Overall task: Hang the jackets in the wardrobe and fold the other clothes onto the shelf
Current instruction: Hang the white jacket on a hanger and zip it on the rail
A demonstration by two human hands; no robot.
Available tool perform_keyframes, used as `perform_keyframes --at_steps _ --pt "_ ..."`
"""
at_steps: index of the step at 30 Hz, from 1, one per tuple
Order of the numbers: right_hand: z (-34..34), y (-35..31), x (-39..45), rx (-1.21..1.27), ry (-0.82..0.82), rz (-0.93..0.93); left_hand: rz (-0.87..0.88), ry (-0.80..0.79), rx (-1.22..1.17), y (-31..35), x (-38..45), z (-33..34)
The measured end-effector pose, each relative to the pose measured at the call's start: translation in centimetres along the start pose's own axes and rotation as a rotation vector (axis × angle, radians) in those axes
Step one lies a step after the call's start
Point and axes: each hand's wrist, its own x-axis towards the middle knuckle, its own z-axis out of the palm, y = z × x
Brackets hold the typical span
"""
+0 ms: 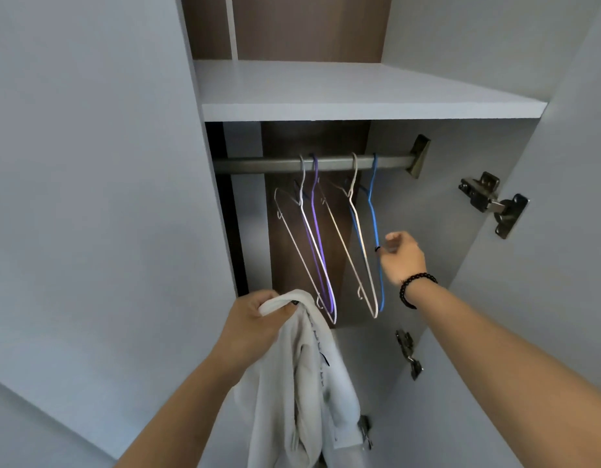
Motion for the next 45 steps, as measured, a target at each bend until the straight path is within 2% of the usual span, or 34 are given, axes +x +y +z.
perform_keyframes --at_steps 4,8,14,21,29,33,39,45 --pt "1.1 0.2 3.4 -0.008 -0.045 0.106 -0.003 0.063 0.044 0.4 1.5 0.4" --pt "2.4 0.2 5.0 0.206 -0.136 0.198 -0.012 0.077 0.035 0.5 1.9 0.7" --pt "2.2 -0.4 5.5 0.158 0.058 0.099 0.002 0.091 0.064 0.8 1.9 0.4" --pt "-0.6 -0.8 3.2 0.191 0.142 0.025 0.016 0.106 0.074 0.9 0.6 0.7" --pt "-3.7 -0.2 -4.3 0.128 0.176 0.016 -0.052 0.165 -0.079 1.4 -2.6 -1.5" --pt "-5.0 0.7 -10.2 0.074 0.200 0.127 -0.119 0.138 -0.136 1.1 -5.5 -2.8" --pt "-5.9 3.7 -19.2 -0.128 0.047 0.216 -0.164 0.102 -0.131 -0.7 -10.1 -4.0" --pt "-6.2 6.1 -26.5 -0.077 -0.020 0.171 -0.245 0.123 -0.139 -3.0 -14.6 -5.1"
